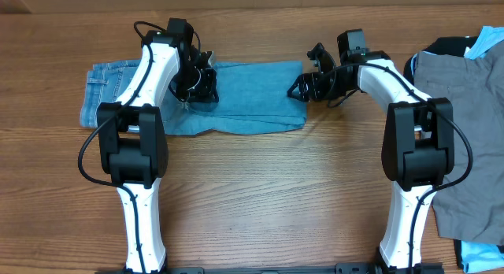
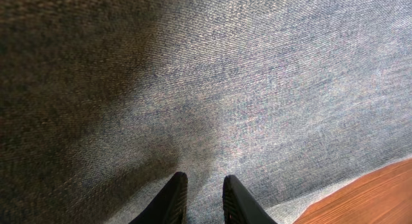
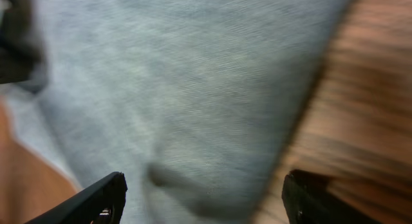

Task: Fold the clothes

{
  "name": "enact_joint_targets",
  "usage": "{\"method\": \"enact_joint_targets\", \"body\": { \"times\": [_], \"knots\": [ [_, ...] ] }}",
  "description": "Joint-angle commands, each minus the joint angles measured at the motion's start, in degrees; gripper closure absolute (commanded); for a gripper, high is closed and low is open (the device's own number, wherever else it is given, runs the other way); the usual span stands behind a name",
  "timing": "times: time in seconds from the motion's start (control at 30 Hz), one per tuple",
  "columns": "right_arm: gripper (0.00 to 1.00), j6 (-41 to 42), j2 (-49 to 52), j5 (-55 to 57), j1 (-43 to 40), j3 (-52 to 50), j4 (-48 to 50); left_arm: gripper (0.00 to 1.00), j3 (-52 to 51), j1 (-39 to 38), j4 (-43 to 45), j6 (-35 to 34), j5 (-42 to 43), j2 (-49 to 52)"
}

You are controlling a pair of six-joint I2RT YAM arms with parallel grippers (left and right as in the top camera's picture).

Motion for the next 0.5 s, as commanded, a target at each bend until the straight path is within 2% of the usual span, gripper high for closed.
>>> {"method": "enact_joint_targets", "body": {
  "times": [0.0, 0.07, 0.1, 0.17, 0.47],
  "knots": [
    [0.21, -0.2, -0.2, -7.2, 0.3, -1.3, 0.9, 0.77, 1.2, -0.1, -0.1, -0.1, -0.7, 0.1],
    [0.27, -0.2, -0.2, -7.2, 0.3, -1.3, 1.0, 0.77, 1.2, -0.1, -0.1, -0.1, -0.7, 0.1],
    [0.36, -0.2, -0.2, -7.2, 0.3, -1.3, 1.0, 0.77, 1.2, -0.1, 0.0, -0.1, -0.7, 0.1],
    [0.44, -0.2, -0.2, -7.5, 0.3, -1.3, 1.8, 0.78, 1.2, -0.1, 0.0, -0.1, -0.7, 0.1],
    [0.43, 0.3, -0.2, -11.1, 0.8, -1.3, 4.4, 0.77, 1.2, -0.1, 0.7, -0.1, -1.8, 0.1]
  ]
}}
